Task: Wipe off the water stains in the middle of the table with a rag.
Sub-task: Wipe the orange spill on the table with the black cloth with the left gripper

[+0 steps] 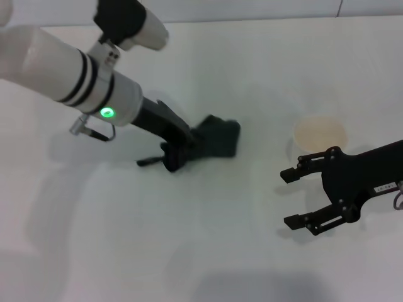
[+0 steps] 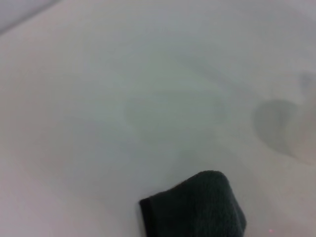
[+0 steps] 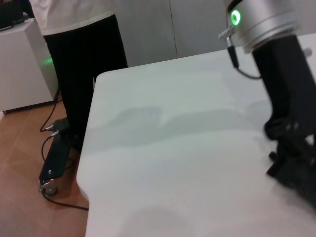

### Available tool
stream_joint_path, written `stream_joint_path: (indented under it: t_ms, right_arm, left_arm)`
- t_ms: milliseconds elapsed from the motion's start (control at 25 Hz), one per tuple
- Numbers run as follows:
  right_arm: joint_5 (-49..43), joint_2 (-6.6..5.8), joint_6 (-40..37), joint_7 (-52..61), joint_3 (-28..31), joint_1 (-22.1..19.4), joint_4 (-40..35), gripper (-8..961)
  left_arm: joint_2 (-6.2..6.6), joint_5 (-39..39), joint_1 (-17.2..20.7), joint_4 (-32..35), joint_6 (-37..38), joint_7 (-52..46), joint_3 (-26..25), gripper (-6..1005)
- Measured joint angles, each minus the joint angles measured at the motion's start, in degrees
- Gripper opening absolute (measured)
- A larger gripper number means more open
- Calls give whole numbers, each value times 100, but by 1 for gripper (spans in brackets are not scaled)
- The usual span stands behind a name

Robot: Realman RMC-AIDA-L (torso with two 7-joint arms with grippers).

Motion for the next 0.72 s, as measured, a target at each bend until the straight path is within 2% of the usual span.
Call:
stream_joint_path:
  t_ms: [240,440,560,720]
  right_arm:
    - [1,3,5,0,5,-11,0,812]
    - [7,2,-1,0,15,-27,0,811]
    - [15,-2,-7,0,17,-69,-38,811]
    - [28,-8,-8,0,56,-126,-82,811]
  left_arm:
    - [-1,-848,-57,24,273,161,1175,99]
    - [-10,-1311,-132,45,617,265,1716,99]
    - [1,-1313,-86,47,603,232,1630,99]
    - [23,-1100,56,92,618,196,1092,99]
